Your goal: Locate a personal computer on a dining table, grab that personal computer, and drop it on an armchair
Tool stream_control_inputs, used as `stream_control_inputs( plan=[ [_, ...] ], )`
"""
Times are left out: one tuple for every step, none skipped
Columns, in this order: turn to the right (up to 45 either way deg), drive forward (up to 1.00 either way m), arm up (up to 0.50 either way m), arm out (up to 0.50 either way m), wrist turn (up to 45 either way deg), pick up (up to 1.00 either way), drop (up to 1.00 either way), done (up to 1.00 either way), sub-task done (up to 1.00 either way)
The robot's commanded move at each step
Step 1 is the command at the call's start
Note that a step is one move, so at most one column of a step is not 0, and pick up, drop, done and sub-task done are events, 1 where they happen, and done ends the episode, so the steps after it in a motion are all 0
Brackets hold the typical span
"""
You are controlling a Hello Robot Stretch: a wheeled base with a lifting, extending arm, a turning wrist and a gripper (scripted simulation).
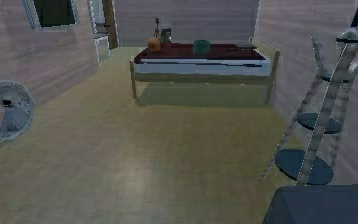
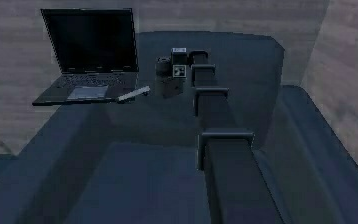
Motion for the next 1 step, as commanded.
stream_control_inputs(
  plan=[
    [0.0, 0.0, 0.0, 0.0, 0.0, 0.0, 1.0, 0.0, 0.0]
  ],
)
